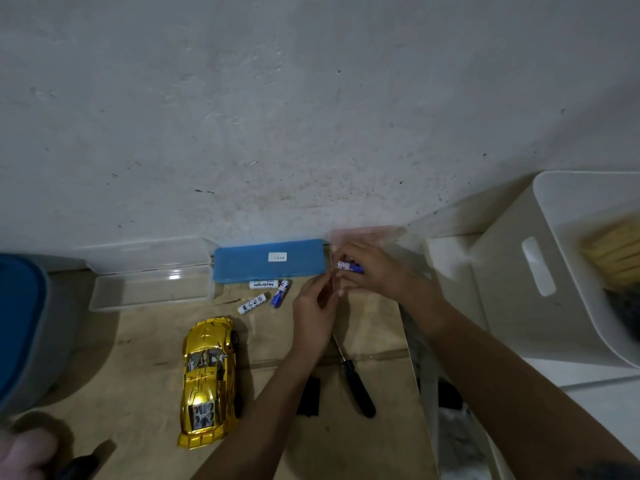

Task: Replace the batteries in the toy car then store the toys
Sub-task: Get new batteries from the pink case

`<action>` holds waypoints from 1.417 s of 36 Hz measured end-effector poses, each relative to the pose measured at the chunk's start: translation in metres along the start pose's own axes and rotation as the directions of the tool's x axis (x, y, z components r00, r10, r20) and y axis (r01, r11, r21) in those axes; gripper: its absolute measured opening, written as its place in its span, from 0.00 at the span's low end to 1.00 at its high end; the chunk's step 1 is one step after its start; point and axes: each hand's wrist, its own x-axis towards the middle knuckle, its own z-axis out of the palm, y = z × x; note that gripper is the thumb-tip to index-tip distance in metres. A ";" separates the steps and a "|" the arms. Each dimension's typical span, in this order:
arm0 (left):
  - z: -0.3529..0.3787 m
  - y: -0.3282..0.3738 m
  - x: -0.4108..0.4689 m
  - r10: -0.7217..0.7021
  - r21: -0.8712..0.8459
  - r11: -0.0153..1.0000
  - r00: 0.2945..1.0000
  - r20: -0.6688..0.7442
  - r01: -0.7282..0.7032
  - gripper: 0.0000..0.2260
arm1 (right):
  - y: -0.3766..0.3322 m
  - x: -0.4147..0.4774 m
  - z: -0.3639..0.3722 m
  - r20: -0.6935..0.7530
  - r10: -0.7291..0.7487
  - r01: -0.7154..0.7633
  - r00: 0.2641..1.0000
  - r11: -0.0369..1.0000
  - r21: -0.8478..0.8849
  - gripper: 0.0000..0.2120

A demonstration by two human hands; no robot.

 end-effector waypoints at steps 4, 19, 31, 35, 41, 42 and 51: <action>0.002 0.001 0.000 -0.041 -0.077 0.996 0.998 -0.038 0.038 0.18 | 0.002 -0.001 0.002 -0.051 -0.007 0.010 0.999 0.998 0.057 0.14; 0.008 0.001 -0.001 -0.073 -0.072 0.995 0.993 -0.098 0.066 0.14 | -0.012 -0.044 -0.008 -0.599 -0.094 0.091 0.795 0.995 -0.036 0.10; 0.008 0.008 -0.001 -0.101 -0.104 0.990 0.990 -0.095 0.091 0.14 | -0.009 -0.054 -0.007 -0.527 -0.163 0.067 0.834 0.978 -0.195 0.06; 0.009 0.009 0.000 -0.114 -0.137 0.986 0.989 -0.097 0.100 0.13 | -0.005 -0.064 -0.002 -0.405 -0.144 0.024 0.903 0.957 -0.287 0.09; 0.011 0.010 0.002 -0.150 -0.179 0.974 0.986 -0.071 0.136 0.14 | 0.002 -0.056 -0.003 -0.345 -0.094 0.040 0.934 0.986 -0.161 0.09; 0.011 0.011 0.003 -0.159 -0.185 0.972 0.985 -0.067 0.144 0.14 | 0.001 -0.055 -0.005 -0.327 -0.087 0.036 0.941 0.987 -0.160 0.09; 0.016 0.014 0.003 -0.133 -0.174 0.979 0.982 -0.131 0.109 0.12 | -0.002 -0.057 -0.003 -0.361 -0.027 -0.023 0.932 0.991 -0.133 0.09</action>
